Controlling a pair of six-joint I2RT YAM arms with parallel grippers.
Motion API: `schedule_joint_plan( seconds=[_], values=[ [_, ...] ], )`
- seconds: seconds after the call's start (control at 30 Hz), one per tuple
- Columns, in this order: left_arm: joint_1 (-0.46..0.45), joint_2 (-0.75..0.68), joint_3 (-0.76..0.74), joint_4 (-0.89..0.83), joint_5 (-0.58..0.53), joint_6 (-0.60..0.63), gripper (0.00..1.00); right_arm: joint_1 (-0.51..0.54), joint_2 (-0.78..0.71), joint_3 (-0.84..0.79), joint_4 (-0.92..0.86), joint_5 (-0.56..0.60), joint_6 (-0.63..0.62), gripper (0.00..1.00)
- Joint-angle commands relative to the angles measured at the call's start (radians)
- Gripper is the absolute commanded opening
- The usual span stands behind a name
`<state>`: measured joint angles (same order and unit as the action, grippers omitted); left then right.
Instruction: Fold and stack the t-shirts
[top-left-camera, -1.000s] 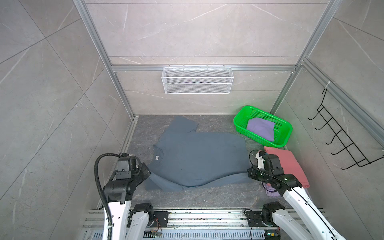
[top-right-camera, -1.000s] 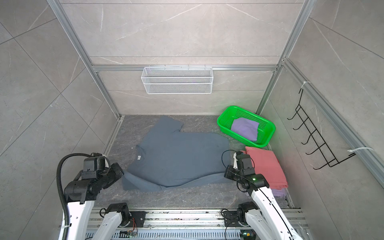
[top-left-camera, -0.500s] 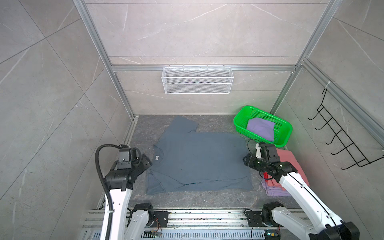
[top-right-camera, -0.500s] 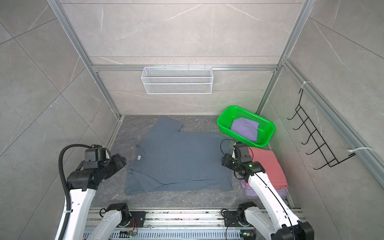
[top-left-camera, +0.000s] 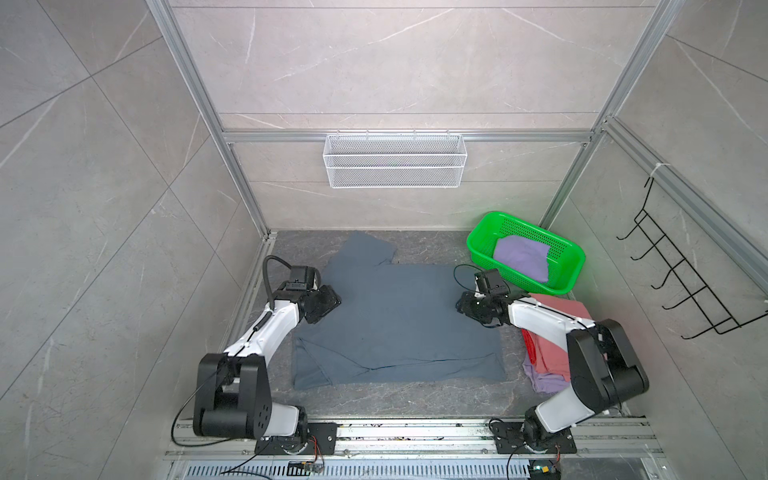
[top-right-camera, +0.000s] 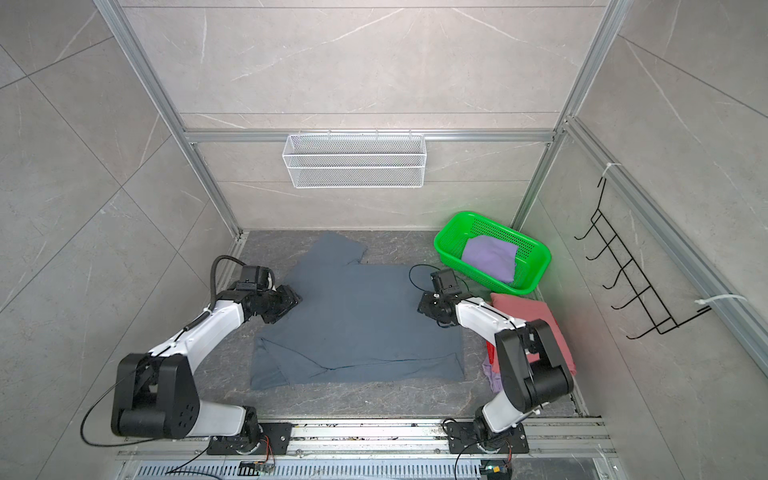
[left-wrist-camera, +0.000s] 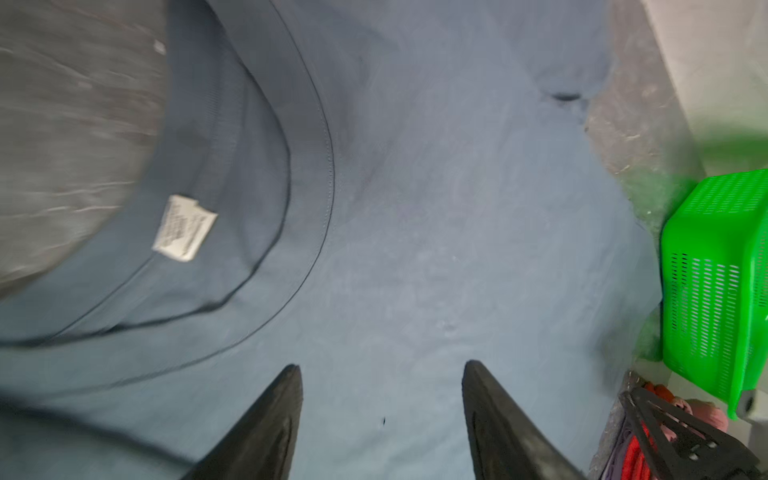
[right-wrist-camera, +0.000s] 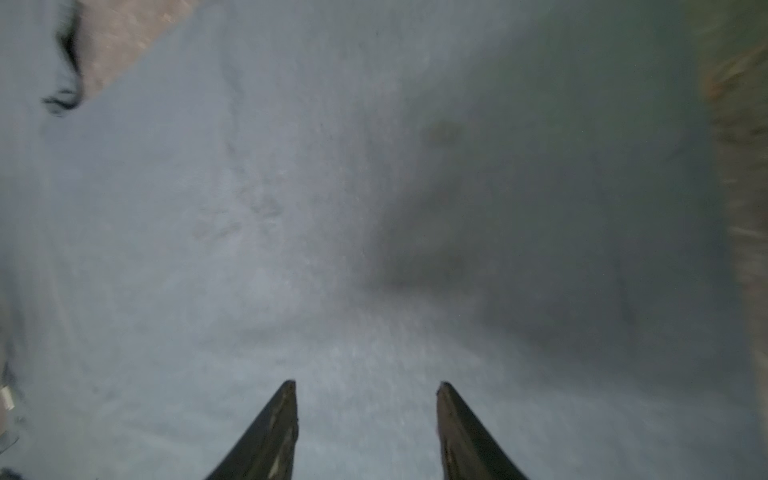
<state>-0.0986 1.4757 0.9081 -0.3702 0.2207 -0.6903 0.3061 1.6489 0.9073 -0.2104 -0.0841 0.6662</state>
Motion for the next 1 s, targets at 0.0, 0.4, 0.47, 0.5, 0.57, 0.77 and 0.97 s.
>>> schedule_joint_plan(
  seconds=[0.0,0.4,0.47,0.5,0.57,0.77,0.97],
  values=[
    [-0.003,0.082,0.025,0.105,0.025,-0.037,0.64,0.007,0.08,0.054,0.038,0.034,0.045,0.55],
    [0.02,0.32,0.08,0.197,-0.003,-0.087,0.64,0.018,0.337,0.257,0.005,0.03,0.072,0.52],
    [0.038,0.359,0.104,0.207,0.0,-0.093,0.64,0.022,0.378,0.313,-0.011,0.029,0.072,0.52],
    [0.048,0.375,0.118,0.209,0.0,-0.093,0.64,0.025,0.399,0.34,-0.018,0.028,0.07,0.52],
    [0.077,0.413,0.154,0.211,0.008,-0.091,0.64,0.027,0.458,0.425,-0.04,0.022,0.064,0.52],
    [0.145,0.514,0.301,0.171,0.019,-0.065,0.64,0.028,0.643,0.735,-0.126,0.006,0.028,0.51],
    [0.184,0.481,0.366,0.228,0.126,0.018,0.6,0.029,0.734,0.961,-0.187,-0.003,0.0,0.5]
  ],
)
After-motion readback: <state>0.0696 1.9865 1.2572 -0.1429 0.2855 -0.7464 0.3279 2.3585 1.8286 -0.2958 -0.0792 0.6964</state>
